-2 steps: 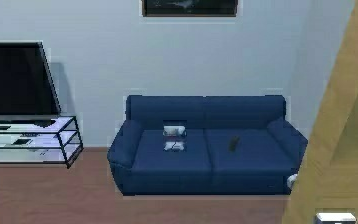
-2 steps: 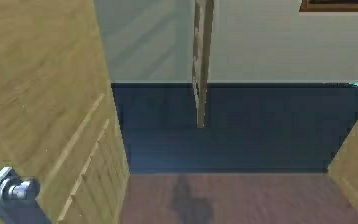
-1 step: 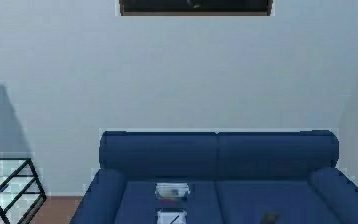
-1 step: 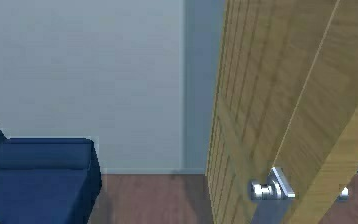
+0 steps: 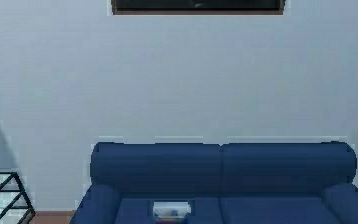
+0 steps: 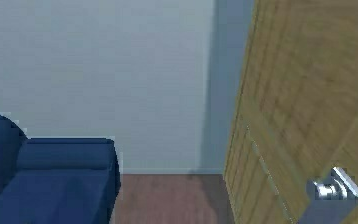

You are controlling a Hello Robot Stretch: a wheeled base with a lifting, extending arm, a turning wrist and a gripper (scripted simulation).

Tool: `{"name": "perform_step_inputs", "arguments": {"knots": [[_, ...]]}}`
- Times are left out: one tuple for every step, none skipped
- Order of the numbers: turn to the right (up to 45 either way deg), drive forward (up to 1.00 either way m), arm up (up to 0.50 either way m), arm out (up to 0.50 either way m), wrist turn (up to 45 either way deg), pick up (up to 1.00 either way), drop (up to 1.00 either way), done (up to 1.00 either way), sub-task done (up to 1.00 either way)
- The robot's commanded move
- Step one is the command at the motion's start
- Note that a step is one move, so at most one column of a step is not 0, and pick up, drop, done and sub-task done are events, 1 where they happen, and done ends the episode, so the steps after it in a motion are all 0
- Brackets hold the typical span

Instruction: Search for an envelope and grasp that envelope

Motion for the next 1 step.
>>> {"name": "perform_step_inputs", "arguments": {"knots": [[-45.0,0.0,0.0,0.0,0.0,0.0,0.0,0.0,0.0]]}}
